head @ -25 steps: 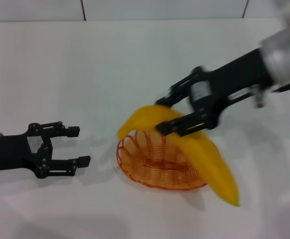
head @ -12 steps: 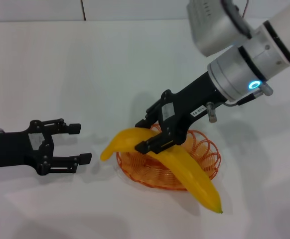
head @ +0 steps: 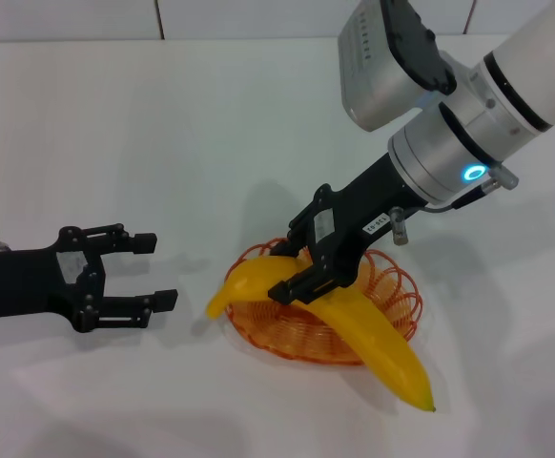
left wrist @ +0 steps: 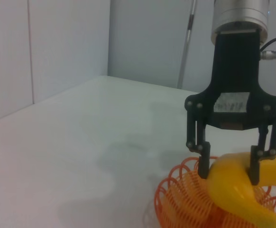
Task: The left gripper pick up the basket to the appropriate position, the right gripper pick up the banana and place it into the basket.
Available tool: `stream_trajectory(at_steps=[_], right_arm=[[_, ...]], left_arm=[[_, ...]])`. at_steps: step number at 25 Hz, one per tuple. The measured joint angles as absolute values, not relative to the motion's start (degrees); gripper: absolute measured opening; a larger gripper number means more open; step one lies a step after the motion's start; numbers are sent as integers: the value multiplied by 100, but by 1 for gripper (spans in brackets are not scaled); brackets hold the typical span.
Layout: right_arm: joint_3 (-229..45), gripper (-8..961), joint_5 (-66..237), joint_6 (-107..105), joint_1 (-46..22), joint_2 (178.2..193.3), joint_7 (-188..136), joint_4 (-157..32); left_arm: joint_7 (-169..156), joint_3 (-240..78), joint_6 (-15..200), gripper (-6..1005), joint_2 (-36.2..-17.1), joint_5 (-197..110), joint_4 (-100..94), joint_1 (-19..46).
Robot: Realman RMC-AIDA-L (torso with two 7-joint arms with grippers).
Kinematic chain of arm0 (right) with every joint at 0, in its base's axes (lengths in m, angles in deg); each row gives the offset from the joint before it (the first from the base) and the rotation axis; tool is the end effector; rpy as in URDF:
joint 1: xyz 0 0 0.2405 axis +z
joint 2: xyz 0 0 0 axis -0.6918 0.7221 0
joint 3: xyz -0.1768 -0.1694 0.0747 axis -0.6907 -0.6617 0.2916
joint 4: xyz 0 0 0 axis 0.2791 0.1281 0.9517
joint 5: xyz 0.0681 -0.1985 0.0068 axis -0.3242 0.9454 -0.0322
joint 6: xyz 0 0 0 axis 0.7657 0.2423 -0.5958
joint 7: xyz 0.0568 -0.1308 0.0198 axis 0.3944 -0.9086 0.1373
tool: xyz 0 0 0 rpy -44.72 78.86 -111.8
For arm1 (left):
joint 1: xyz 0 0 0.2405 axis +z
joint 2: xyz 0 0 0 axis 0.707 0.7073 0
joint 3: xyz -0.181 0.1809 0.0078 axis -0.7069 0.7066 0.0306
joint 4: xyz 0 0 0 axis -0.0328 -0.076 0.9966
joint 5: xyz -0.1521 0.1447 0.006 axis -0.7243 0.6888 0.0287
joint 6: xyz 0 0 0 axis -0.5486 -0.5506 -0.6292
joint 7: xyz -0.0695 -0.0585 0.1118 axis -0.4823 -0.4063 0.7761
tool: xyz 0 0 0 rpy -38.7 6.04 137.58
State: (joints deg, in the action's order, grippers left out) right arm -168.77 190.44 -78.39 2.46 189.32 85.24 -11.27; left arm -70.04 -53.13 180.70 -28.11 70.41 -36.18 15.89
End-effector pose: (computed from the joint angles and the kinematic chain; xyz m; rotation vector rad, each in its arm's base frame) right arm 0.1313 0.3534 -0.0548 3.0327 -0.3173 0.1712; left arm -0.2943 0.3019 0.0105 -2.8454 -0.3792 -0.5615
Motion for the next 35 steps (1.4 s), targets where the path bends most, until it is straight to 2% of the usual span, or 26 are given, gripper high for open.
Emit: stream_trajectory(at_steps=[6,11,19,27,35], right_arm=[[-16850,553,19045,-7869,255,18927,8538,-1127],[-16822,631,19049,-7869,281,18916,8551,-1133],[-16454,645,19300,-8682,242,18849,8669,-697],[-14339,645,19557,-9853,-780,18764,8253,519],[-12685,647,19565,-10733,-1710,18755,6216,442]], left_arm=[[-7005,-5325,18057,832,-2812,7041,-3607,1589],[-7005,-5325,18053,832,-2812,7035,-3599,1590],[-7004,-5325,18044,832,-2812,7031,-3597,1609],[-6980,-5333,18035,832,-2811,6996,-3596,1645],[-6993,-5342,18035,832,-2804,6989,-3614,1662]])
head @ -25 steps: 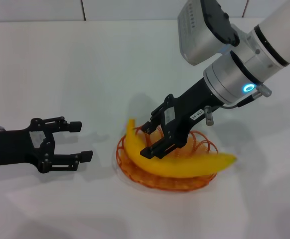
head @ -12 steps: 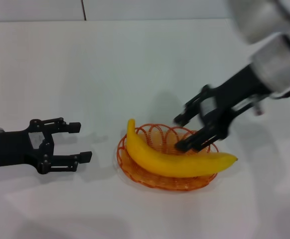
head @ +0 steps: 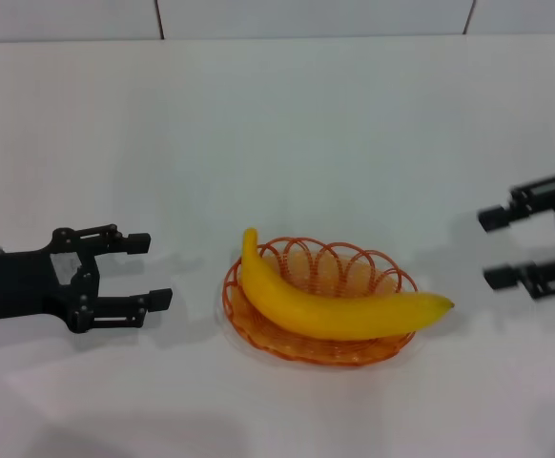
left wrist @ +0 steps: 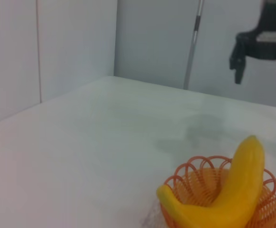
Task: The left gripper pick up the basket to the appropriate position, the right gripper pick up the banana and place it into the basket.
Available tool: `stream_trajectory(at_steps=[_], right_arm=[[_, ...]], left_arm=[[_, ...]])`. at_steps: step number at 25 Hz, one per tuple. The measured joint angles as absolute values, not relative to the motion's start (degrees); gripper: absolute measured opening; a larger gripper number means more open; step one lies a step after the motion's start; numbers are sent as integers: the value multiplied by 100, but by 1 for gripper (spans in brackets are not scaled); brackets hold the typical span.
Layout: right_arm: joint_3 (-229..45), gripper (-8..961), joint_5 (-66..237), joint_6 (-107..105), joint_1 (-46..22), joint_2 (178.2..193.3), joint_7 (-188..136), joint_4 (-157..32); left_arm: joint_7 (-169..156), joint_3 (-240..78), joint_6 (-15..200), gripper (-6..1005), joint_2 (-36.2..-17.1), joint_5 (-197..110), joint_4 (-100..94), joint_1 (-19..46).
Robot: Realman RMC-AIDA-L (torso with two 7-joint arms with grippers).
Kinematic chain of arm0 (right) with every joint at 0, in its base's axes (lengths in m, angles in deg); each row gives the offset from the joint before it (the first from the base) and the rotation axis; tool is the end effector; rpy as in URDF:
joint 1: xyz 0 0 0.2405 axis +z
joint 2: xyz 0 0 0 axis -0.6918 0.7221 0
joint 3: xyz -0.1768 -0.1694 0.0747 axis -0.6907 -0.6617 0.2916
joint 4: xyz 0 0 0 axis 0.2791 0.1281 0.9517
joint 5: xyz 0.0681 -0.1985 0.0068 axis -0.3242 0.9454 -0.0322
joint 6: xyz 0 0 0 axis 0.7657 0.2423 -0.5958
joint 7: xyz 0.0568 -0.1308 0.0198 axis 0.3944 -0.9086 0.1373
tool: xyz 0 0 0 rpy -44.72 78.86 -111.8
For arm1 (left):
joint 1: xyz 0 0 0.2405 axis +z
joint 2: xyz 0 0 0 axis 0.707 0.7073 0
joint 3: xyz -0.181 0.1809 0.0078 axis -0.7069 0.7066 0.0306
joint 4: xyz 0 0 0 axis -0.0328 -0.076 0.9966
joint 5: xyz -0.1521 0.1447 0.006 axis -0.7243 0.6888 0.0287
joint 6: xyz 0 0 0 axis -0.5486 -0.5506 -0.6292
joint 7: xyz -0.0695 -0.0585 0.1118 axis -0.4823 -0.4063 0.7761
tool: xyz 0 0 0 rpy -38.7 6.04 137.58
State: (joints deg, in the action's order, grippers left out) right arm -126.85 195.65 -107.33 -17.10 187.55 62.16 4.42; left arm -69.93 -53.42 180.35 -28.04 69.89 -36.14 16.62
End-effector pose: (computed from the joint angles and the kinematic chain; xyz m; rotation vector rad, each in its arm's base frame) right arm 0.2397 0.2965 0.0954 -3.0162 0.3393 0.2333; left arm -0.2983 0.2998 0.0120 -2.8248 -0.3958 -0.5647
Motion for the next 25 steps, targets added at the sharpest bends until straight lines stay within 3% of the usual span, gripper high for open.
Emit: stream_trajectory(at_steps=[5,7,10,13,17,21,25], right_arm=[[-12040,648,19581,-10508,-1995,18752,4575,-468],[-11677,648,19579,-10468,-1986,18643,4176,-1006],[-11400,649,19567,-10584,-1925,18356,3740,-1851],[-11443,682,19685,-10523,-1877,18253,3625,-2127],[-11463,815,20251,-10066,-1877,18380,3327,-2086],[-11454,877,20787,-9551,-1881,18557,3163,-2124],[-11452,892,20832,-9439,-1873,18615,3141,-2147]], left_arm=[[-6995,-5342,18035,832,-2802,6988,-3616,1733],[-6995,-5342,18036,832,-2802,6985,-3616,1742],[-6997,-5342,18036,832,-2806,6979,-3616,1744],[-7002,-5342,18036,832,-2808,6978,-3615,1746],[-7004,-5342,18036,831,-2816,6975,-3614,1748],[-6989,-5348,18031,831,-2819,6960,-3614,1744],[-6971,-5351,18029,832,-2824,6951,-3605,1725]])
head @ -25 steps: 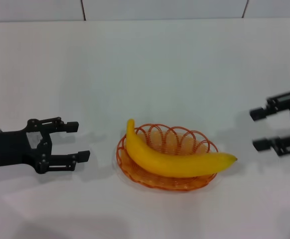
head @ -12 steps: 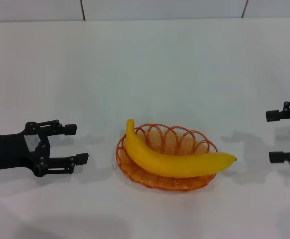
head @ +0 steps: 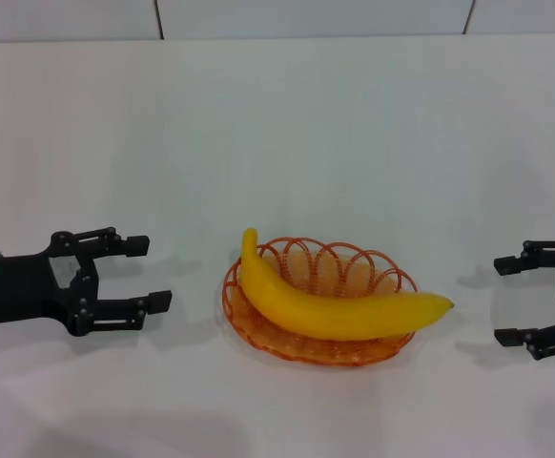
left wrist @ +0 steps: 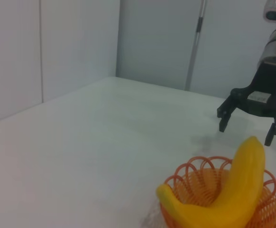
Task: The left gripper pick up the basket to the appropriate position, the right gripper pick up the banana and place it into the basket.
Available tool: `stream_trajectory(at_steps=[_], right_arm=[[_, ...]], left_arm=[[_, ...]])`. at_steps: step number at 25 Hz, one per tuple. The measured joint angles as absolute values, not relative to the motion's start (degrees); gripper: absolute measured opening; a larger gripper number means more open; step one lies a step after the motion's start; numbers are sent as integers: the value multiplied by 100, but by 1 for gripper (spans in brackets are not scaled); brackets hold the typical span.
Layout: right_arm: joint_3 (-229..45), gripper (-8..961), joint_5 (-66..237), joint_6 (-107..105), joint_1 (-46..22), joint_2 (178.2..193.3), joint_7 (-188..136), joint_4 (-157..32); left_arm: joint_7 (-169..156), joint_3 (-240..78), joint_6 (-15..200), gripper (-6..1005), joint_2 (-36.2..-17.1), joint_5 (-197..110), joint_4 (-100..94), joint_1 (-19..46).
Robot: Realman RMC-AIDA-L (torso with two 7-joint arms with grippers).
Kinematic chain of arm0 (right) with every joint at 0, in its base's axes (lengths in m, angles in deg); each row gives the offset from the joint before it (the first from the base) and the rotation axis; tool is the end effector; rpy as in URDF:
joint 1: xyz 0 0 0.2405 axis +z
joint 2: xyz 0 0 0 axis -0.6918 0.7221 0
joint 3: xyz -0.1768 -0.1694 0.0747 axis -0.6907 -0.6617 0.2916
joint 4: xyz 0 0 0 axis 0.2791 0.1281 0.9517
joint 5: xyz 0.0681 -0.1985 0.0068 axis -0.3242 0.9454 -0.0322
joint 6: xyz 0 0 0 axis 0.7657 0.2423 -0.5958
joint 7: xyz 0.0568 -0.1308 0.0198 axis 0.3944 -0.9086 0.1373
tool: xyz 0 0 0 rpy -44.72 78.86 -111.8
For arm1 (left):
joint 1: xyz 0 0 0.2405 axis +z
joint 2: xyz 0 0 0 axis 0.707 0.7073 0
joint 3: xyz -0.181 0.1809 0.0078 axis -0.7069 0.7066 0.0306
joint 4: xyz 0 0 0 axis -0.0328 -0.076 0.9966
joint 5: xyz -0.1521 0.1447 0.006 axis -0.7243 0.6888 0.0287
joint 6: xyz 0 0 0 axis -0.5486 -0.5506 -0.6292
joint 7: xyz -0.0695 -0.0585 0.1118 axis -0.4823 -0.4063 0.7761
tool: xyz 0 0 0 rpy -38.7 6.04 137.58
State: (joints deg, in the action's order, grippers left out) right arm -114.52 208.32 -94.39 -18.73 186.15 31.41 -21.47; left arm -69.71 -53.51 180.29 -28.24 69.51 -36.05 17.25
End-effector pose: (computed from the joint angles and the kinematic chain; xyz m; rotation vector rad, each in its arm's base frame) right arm 0.3335 0.2759 0.0578 -2.9246 0.2714 0.2225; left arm -0.3004 0.2968 0.0109 -2.8152 -0.4077 -0.5742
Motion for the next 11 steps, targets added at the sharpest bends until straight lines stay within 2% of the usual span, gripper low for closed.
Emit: stream_trajectory(at_steps=[11], right_arm=[[-11388,892,20789,-9499,-1817,18646,3127,-2158]], left_arm=[[-6956,-5351,18026,831,-2830,6951,-3605,1730]])
